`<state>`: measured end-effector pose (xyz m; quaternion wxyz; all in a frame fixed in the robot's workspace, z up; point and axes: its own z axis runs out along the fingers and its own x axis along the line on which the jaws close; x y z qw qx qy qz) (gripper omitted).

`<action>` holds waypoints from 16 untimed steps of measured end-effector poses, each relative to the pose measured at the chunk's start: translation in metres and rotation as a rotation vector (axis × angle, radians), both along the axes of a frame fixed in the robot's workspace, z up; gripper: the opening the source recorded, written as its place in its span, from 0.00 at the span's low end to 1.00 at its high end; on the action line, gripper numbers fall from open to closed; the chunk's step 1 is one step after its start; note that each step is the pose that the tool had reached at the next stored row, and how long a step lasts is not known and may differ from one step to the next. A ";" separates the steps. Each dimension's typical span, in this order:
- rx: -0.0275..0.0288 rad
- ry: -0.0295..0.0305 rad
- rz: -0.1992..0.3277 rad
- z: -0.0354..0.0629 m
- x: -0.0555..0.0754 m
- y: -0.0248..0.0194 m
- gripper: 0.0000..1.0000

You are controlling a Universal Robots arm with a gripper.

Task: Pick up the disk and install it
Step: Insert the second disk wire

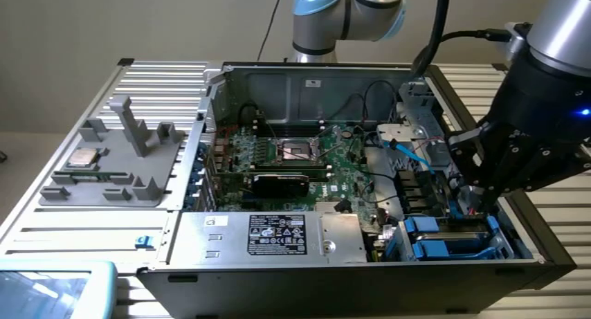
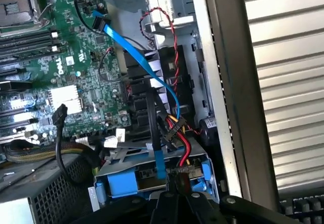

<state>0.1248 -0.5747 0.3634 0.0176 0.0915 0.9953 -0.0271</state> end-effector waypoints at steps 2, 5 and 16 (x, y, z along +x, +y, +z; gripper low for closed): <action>0.0001 0.0000 0.036 -0.0027 0.000 0.0000 0.11; 0.0001 0.0000 0.084 -0.0063 -0.001 0.0000 0.11; 0.0002 0.0000 0.177 -0.0156 -0.010 0.0004 0.11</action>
